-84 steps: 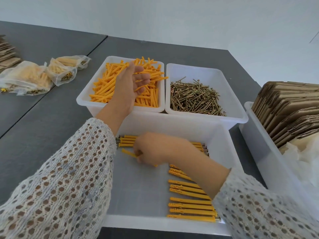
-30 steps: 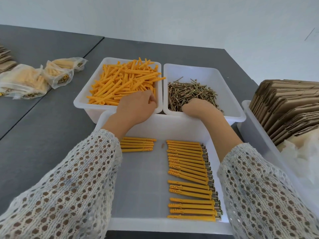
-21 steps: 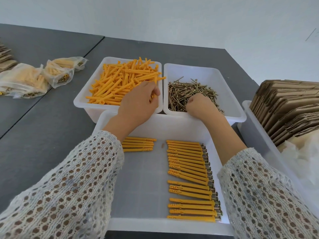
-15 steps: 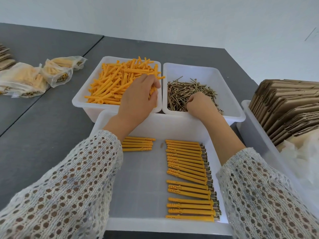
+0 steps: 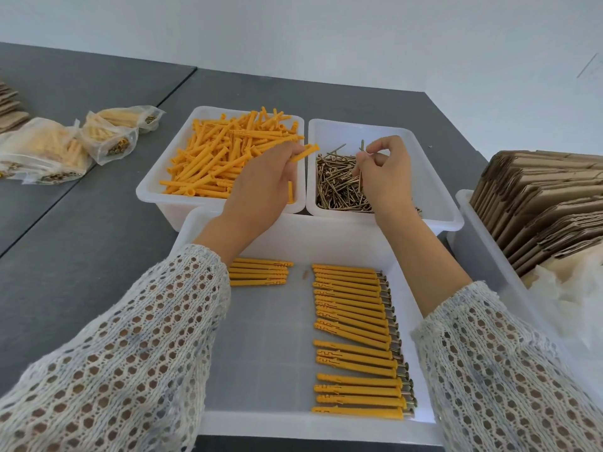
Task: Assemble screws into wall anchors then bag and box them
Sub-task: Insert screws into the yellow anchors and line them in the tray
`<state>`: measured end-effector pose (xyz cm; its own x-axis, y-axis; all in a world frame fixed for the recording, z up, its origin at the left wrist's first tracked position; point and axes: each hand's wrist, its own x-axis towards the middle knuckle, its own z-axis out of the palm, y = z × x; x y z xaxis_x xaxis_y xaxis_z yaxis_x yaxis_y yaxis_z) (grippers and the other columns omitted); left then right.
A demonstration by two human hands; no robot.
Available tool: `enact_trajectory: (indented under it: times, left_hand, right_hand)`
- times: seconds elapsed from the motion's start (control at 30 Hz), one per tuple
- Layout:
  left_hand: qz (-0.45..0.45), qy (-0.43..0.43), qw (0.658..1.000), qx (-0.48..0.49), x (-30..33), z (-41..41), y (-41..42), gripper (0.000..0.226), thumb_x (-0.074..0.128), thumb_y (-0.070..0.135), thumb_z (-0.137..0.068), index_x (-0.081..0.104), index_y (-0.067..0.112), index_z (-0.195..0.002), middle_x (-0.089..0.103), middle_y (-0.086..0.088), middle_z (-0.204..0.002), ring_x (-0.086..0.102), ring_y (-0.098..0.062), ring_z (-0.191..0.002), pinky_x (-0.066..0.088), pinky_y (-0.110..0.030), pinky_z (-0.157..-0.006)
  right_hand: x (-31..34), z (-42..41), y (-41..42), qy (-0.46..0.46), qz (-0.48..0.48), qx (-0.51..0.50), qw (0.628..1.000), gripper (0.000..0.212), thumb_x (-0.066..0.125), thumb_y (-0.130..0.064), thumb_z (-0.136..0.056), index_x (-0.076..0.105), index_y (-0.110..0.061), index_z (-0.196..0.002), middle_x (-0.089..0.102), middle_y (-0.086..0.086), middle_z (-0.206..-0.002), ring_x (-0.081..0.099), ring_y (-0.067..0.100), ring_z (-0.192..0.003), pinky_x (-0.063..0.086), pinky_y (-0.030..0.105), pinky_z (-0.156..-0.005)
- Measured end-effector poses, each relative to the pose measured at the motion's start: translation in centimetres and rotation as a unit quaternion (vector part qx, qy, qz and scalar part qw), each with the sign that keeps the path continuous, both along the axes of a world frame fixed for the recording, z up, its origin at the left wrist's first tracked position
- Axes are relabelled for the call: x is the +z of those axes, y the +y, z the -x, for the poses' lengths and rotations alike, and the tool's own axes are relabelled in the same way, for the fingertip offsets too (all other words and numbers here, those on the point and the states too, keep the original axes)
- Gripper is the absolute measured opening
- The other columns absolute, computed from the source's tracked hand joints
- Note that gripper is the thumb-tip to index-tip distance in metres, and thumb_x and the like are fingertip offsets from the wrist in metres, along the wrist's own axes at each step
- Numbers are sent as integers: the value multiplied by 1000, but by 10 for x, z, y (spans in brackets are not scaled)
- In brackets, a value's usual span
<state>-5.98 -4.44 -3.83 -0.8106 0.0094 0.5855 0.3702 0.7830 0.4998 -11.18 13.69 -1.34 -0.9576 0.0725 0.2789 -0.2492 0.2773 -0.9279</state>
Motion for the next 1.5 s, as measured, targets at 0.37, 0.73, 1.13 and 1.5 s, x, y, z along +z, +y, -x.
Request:
enact_trajectory:
  times: [0.37,0.73,1.13,1.5]
  left_hand:
    - [88,-20,995,44,3,-6,3,29,37,29,-106,64,19,-100,51,11,-75,41,0,-59,22,-25,-50]
    - [136,-9,980,144,-1,-1,3,30,35,23,-105,65,25,-107,58,1,-95,47,-26,-97,30,-40,-81]
    - [142,-13,979,143,-2,-2,4,29,35,15,-102,61,27,-98,43,3,-96,39,-24,-104,16,-37,-82]
    - [187,-14,982,20,2,-6,8,31,43,7,-98,64,30,-106,53,12,-96,47,-19,-109,22,-48,-99]
  right_hand:
    - [6,-15,-17,-34,86,117,989,25,51,-2,-97,51,-9,-121,63,-2,-61,45,9,-44,40,20,-44]
    - [9,-14,-9,-34,-7,131,991,19,53,0,-90,68,-12,-89,53,-3,-56,40,1,-42,35,14,-43]
    - [6,-16,-14,-56,-48,188,979,18,57,-3,-91,69,-12,-81,55,-5,-47,42,2,-38,32,11,-40]
    - [8,-15,-26,-78,100,94,987,20,42,-21,-101,50,-8,-89,52,2,-68,43,12,-50,38,26,-47]
